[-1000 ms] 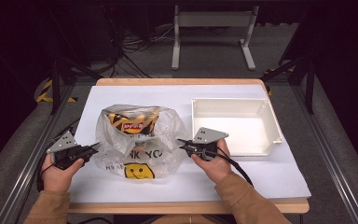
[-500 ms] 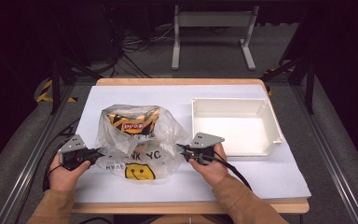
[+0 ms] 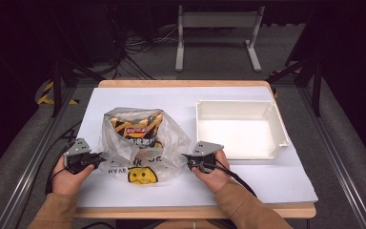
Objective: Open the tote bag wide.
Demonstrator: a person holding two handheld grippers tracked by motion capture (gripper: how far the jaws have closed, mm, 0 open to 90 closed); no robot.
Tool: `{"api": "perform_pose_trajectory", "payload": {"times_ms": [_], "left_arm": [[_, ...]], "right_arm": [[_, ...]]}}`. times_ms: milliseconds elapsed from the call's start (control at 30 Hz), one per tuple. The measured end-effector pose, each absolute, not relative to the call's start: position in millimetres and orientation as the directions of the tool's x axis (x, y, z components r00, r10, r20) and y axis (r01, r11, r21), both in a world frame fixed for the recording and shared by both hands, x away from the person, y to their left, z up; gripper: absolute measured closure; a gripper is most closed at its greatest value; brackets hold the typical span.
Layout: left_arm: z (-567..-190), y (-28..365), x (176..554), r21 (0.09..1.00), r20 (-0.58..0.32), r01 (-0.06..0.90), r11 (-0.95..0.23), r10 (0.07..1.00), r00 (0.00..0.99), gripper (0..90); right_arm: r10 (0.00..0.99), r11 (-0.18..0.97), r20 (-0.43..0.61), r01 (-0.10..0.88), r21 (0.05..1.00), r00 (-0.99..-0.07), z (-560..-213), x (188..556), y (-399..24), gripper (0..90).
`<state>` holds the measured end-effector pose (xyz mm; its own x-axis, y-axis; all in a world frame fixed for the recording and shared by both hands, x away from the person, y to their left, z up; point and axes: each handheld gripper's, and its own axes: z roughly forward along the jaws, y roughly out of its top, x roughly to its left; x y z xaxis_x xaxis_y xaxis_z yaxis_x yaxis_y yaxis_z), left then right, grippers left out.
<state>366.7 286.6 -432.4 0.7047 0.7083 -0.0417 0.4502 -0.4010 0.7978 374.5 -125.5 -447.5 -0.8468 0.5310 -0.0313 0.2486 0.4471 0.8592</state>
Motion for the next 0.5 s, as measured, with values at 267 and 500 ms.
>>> {"api": "perform_pose_trajectory", "payload": {"times_ms": [267,500], "left_arm": [[-410.6,288.1,352.4,0.853,-0.036,0.386,-0.350,0.700,0.714,60.5],[-391.5,281.9,334.1,0.884,-0.001,0.328,-0.333,0.701,0.714,40.0]], "right_arm": [[0.536,0.395,-0.027,0.222,0.891,-0.844,-429.9,368.4,-134.5,82.2],[0.541,0.344,-0.021,0.199,0.918,-0.841,-413.3,359.5,-142.7,67.5]]}}
